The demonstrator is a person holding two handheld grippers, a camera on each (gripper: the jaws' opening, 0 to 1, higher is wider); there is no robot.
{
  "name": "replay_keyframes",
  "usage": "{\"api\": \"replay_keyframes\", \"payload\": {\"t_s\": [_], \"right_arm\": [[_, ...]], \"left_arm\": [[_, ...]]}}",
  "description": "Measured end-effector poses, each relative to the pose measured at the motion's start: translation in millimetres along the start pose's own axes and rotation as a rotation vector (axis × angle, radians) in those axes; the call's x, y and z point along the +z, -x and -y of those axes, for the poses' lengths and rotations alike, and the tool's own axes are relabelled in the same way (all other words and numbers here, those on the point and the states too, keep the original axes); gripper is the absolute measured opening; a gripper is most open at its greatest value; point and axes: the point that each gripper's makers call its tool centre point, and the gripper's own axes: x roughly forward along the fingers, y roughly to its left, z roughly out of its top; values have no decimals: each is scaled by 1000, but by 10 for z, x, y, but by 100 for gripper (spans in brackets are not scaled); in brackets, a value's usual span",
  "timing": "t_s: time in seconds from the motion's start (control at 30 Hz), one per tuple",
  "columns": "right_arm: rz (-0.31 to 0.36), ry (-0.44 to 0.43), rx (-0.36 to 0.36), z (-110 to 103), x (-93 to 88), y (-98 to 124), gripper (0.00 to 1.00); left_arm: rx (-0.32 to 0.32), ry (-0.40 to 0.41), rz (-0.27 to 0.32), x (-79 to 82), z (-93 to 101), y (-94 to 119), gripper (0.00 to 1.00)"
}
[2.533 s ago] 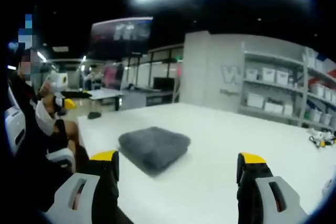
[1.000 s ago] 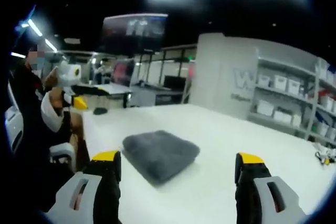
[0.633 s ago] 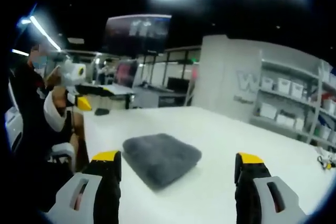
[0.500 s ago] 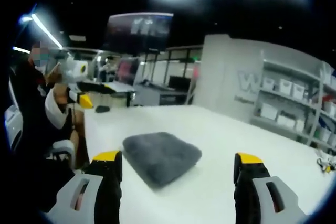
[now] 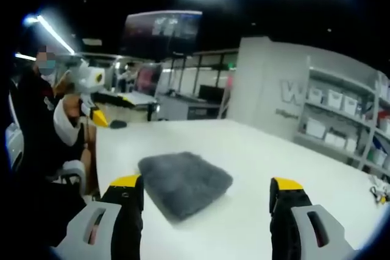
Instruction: Open the folded towel by lifting each exposed corner and separating the folded layers until the towel lies flat within the target outline without major curled edges
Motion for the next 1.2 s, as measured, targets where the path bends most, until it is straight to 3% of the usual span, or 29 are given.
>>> {"api": "replay_keyframes", "payload": {"t_s": [0.3,0.4,0.5,0.7,0.8,0.9,1.03,1.2], "right_arm": [[2,-40,21,0,-56,-65,82],[7,-47,37,-38,-48,-92,80],[14,-53,42,-41,-38,-116,77],[6,-57,46,-21,-83,-146,71],[7,-54,51,-28,-86,-145,69],[15,-52,55,-29,-80,-141,62],[15,-55,56,-36,-104,-156,59],[14,-57,80,-84,-132,-187,57]], "left_arm": [[-32,39,-3,-76,29,-159,97],[-30,114,58,20,11,-218,97],[-45,127,55,13,34,-251,96],[-54,118,32,-79,49,-294,89],[-90,90,6,-136,117,-307,88],[-101,72,5,-167,159,-342,82],[-149,89,3,-184,227,-362,75],[-159,112,6,-215,223,-388,73]]}}
